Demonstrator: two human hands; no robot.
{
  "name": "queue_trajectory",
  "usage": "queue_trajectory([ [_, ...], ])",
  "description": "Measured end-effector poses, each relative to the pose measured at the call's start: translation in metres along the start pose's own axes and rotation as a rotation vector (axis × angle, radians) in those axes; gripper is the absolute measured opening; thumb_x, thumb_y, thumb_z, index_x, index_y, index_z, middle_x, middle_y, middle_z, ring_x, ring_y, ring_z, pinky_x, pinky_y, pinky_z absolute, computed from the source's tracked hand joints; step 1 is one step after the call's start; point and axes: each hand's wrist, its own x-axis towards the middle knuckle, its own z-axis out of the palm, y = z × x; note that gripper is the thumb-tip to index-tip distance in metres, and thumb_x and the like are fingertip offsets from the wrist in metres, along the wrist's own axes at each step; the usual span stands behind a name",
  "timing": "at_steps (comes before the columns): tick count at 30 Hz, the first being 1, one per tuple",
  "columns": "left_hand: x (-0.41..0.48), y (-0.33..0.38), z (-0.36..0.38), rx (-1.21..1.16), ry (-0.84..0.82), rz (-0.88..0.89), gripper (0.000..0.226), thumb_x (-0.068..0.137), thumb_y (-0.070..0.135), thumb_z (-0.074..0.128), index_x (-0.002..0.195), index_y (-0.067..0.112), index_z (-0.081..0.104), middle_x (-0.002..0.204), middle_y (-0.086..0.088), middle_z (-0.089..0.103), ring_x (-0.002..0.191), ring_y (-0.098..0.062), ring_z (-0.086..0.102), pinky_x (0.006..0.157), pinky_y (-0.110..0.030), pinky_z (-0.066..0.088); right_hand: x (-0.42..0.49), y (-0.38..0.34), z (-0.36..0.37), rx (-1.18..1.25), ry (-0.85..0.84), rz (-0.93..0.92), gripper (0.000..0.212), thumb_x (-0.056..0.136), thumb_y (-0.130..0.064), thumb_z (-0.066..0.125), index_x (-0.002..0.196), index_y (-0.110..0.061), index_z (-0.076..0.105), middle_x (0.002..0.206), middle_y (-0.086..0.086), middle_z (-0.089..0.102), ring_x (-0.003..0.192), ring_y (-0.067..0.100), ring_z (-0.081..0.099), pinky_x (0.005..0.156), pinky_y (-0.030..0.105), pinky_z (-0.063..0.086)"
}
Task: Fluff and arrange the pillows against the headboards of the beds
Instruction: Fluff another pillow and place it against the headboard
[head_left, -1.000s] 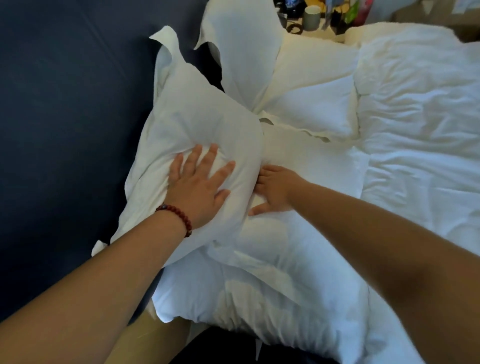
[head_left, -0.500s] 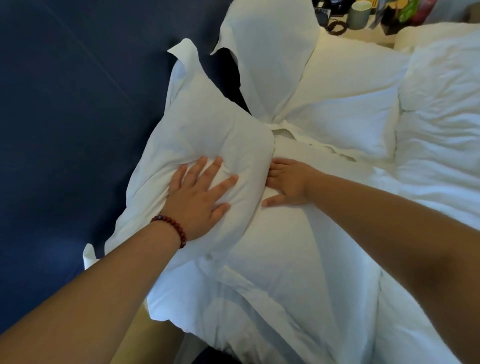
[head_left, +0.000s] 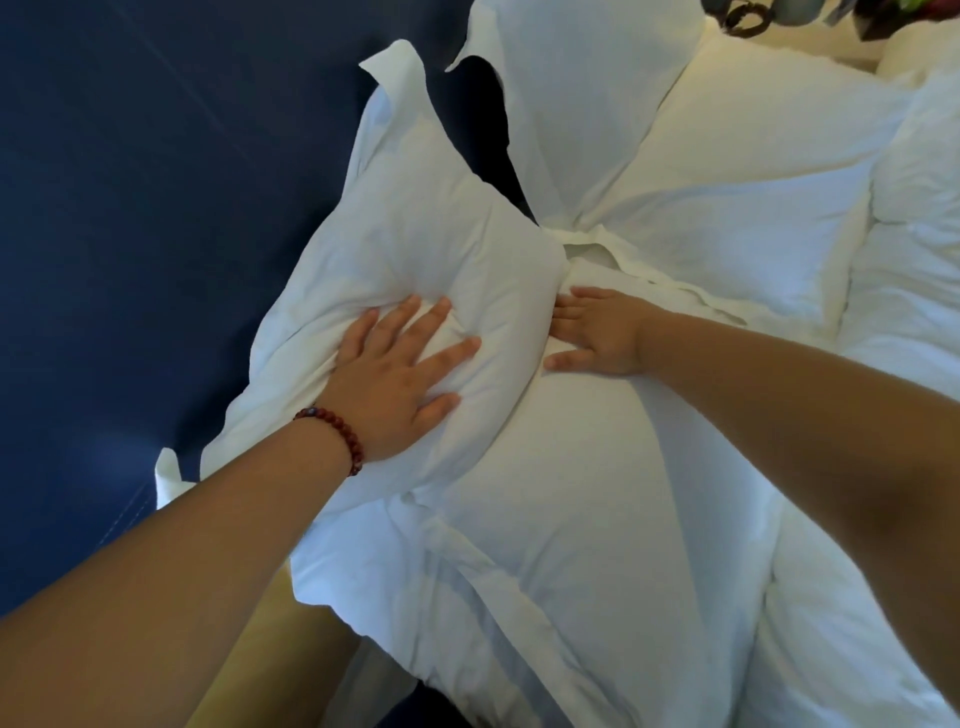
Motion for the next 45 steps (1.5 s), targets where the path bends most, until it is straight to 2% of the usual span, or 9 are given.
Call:
queue_trajectory([
  [5,-0.001,-0.002,0.001,0.007,0.008,0.003,0.061,0.09,0.063,0.024,0.148,0.044,0.031,0.162,-0.001,0.018,0.148,-0.03,0.016,0.116,-0.047,0.004,-0.037,0.03,0.009,0.122,0.057,0.088,0.1,0.077,-0.084,-0.001,0.156,-0.024,0.012,0.164,-0.003,0.009,0.15,0.01,0.006,0.119,0.026,0.0],
  [11,0.001,0.007,0.003,0.024,-0.019,-0.036,0.064,0.087,0.063,0.02,0.149,0.047,0.027,0.164,0.001,0.011,0.149,-0.029,0.009,0.117,-0.05,0.002,-0.01,0.009,0.008,0.161,0.031,0.269,0.102,0.075,-0.082,-0.005,0.156,-0.021,0.008,0.164,-0.006,0.005,0.15,0.014,0.002,0.121,0.039,0.005],
  [15,-0.002,0.005,0.002,0.01,-0.024,-0.028,0.062,0.089,0.063,0.023,0.149,0.047,0.024,0.164,0.003,0.008,0.149,-0.028,0.006,0.117,-0.049,-0.001,-0.015,0.0,0.01,0.218,0.095,0.311,0.074,0.093,-0.066,0.007,0.156,-0.026,0.011,0.164,-0.008,0.008,0.15,0.013,0.0,0.121,0.04,0.002],
  [20,-0.007,0.016,-0.004,-0.024,0.02,-0.067,0.057,0.092,0.055,0.036,0.147,0.042,0.033,0.163,-0.001,0.015,0.149,-0.029,0.011,0.117,-0.052,0.003,-0.091,-0.037,0.036,0.42,0.352,0.401,0.059,0.1,-0.055,0.018,0.153,-0.03,0.026,0.162,-0.009,0.018,0.15,0.013,0.007,0.12,0.035,0.003],
  [25,-0.012,0.08,-0.011,-0.349,0.216,-0.083,0.059,0.092,0.047,0.034,0.134,0.011,0.057,0.151,-0.018,0.039,0.14,-0.04,0.035,0.114,-0.057,0.019,-0.156,-0.11,0.095,0.607,0.573,0.777,0.061,0.096,-0.058,0.023,0.152,-0.034,0.023,0.161,-0.009,0.008,0.15,0.016,0.005,0.119,0.036,0.003],
  [30,0.007,0.14,0.017,-0.748,-0.008,-0.045,0.057,0.102,0.041,0.039,0.148,0.007,0.036,0.159,-0.01,0.026,0.145,-0.026,0.024,0.12,-0.039,0.018,-0.18,-0.15,0.141,1.422,0.742,1.38,0.103,0.074,-0.077,0.056,0.155,-0.03,0.015,0.159,0.006,0.028,0.143,0.029,0.03,0.118,0.048,0.023],
  [34,0.02,0.142,0.04,-0.892,-0.075,-0.32,0.07,0.1,0.049,0.036,0.154,0.009,0.016,0.162,-0.009,0.016,0.148,-0.022,0.016,0.121,-0.033,0.009,-0.187,-0.157,0.147,1.926,0.846,1.434,0.124,0.046,-0.086,0.07,0.147,-0.023,0.036,0.14,0.004,0.052,0.123,0.031,0.054,0.103,0.052,0.045],
  [40,0.018,0.131,0.053,-0.983,-0.263,-0.466,0.081,0.09,0.072,0.03,0.155,0.035,-0.001,0.164,0.002,0.004,0.149,-0.021,0.011,0.12,-0.036,0.008,-0.178,-0.131,0.126,1.393,0.927,1.549,0.077,0.064,-0.074,0.069,0.1,-0.005,0.066,0.091,0.01,0.07,0.078,0.027,0.067,0.067,0.033,0.054],
  [45,0.02,0.134,0.054,-0.857,-0.365,-0.409,0.09,0.085,0.079,0.026,0.156,0.031,-0.001,0.164,0.0,0.006,0.149,-0.022,0.014,0.12,-0.037,0.011,-0.178,-0.084,0.11,1.203,0.907,1.464,0.06,0.068,-0.069,0.068,0.093,-0.014,0.064,0.09,0.001,0.065,0.091,0.026,0.062,0.077,0.035,0.048],
])
